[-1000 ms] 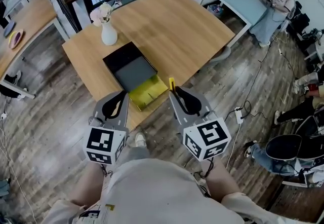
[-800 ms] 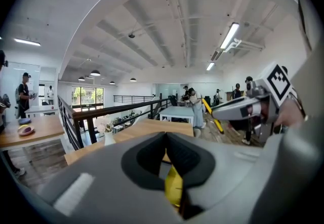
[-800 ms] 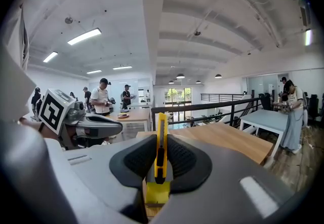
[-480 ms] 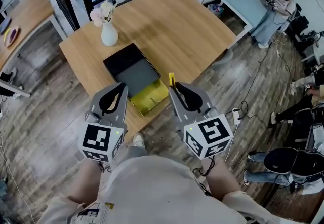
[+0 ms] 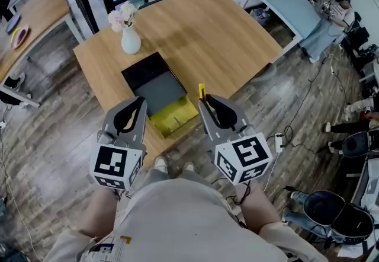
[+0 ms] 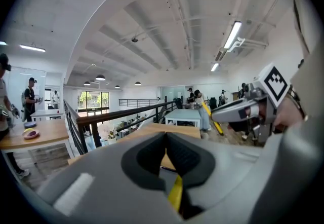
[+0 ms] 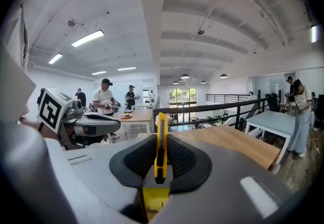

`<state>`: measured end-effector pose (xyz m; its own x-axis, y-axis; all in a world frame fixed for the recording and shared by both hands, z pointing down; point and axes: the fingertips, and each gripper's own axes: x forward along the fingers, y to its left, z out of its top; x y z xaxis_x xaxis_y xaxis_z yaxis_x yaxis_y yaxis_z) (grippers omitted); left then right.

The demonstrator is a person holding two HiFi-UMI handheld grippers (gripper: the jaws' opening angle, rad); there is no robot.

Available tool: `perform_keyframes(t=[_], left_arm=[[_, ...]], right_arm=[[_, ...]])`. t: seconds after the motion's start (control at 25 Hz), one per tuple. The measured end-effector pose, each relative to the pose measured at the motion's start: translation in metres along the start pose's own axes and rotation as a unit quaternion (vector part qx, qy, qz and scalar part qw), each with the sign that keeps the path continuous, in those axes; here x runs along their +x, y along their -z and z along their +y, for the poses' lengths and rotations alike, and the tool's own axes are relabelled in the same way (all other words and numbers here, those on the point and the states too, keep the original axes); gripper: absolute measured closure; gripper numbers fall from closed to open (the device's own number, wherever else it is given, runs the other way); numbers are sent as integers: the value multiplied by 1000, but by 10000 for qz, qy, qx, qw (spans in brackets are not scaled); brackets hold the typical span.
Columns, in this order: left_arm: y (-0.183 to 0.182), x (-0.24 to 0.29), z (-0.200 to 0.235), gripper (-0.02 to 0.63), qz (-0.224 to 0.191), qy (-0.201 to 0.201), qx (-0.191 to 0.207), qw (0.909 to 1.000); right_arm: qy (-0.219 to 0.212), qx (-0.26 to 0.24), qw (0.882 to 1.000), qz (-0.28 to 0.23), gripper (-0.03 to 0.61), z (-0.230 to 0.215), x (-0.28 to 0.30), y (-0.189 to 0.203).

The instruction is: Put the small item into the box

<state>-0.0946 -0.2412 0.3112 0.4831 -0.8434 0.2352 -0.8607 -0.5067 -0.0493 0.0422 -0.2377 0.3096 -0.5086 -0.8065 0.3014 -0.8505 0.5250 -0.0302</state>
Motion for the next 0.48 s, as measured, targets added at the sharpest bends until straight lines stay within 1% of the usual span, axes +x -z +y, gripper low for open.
perform_keyframes(t=[0.12,0.48], left_arm=[[-1,2,-4,611,12,-137,39,9999],[6,13,-13,611,183,-298,24,9994]], right_arm=[[-126,-25,9999,14,515,-7,1,2],[-381,154,9991,136,515,-20,9,16]])
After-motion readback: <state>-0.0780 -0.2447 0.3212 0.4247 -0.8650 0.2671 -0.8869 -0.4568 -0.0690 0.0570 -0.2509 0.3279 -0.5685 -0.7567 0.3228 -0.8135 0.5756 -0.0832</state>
